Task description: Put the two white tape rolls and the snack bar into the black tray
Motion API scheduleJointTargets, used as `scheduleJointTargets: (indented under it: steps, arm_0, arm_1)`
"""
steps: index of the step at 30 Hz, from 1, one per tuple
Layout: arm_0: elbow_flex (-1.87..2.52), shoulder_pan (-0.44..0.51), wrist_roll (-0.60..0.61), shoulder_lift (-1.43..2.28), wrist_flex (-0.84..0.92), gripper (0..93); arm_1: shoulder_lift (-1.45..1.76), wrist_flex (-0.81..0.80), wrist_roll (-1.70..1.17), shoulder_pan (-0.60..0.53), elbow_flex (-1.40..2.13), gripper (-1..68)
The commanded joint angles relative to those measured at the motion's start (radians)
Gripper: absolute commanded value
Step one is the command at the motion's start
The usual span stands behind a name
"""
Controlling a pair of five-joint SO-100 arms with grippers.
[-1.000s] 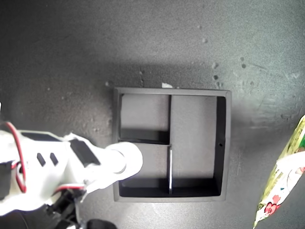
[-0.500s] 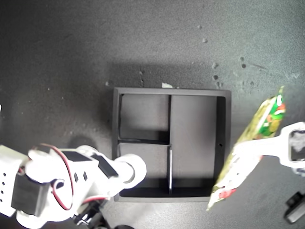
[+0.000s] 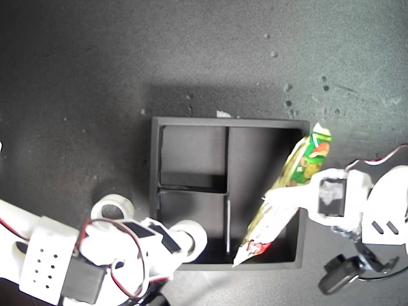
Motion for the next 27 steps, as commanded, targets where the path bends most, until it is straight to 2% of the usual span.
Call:
scheduleJointTargets:
  steps: [1, 16, 22, 27]
  arm_0:
    - [-0.048, -0.017, 0.003, 0.008, -0.012, 0.0]
    - [-0.057, -0.008, -0.006, -0.031, -0.011, 0.0]
    - [-0.071, 0.005, 0.0, -0.035, 0.014, 7.5]
    - [-0.123, 0.015, 0.005, -0.055, 0.052, 9.6]
  arm_1:
    - [0.002, -0.011, 0.014, 0.008, -0.06, -0.4]
    - [0.002, 0.04, 0.023, 0.015, -0.026, -0.4]
    - [0.002, 0.066, 0.021, 0.02, -0.023, -0.4]
    - [0.002, 0.067, 0.023, 0.023, -0.021, -0.4]
